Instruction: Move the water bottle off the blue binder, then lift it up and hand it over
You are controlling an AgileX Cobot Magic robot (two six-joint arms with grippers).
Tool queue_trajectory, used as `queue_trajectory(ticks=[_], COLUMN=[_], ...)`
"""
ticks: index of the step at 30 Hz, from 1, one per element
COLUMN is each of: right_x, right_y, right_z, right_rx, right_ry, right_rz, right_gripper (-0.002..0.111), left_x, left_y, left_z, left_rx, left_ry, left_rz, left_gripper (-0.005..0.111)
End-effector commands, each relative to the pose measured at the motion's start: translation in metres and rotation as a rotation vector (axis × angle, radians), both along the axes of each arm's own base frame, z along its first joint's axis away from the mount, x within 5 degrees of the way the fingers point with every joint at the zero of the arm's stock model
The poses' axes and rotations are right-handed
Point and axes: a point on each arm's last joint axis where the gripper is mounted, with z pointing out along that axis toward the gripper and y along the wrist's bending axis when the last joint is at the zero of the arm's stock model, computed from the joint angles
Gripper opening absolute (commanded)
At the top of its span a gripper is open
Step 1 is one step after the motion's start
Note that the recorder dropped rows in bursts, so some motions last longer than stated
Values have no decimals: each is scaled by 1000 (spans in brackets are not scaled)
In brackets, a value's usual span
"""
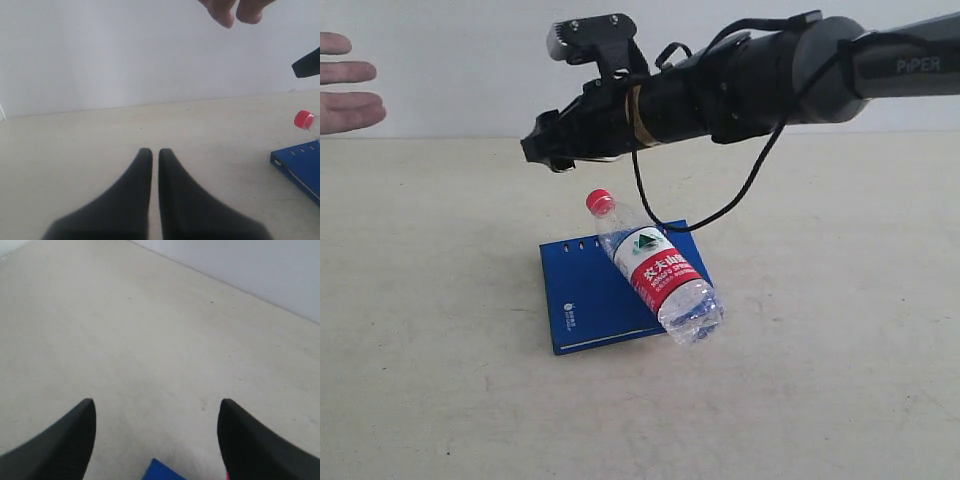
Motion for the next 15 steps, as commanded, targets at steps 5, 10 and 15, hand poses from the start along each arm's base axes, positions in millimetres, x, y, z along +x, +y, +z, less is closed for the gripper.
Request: queue_trajectory(ticks=[5,10,15], right_x=[-44,-71,-79], right_y=[3,-9,-45], right_z=[61,99,126], right_rx=[149,212,176], right_ry=[18,-9,-168], right_rz=[351,531,439], right_gripper=[62,38,0], left_x=[0,0,0], left_y=[0,0,0], left_z=[2,2,2], left_rx=[7,7,7], left_ry=[-19,-19,-19], left_rz=[-5,-5,-5], left_gripper=[4,4,4])
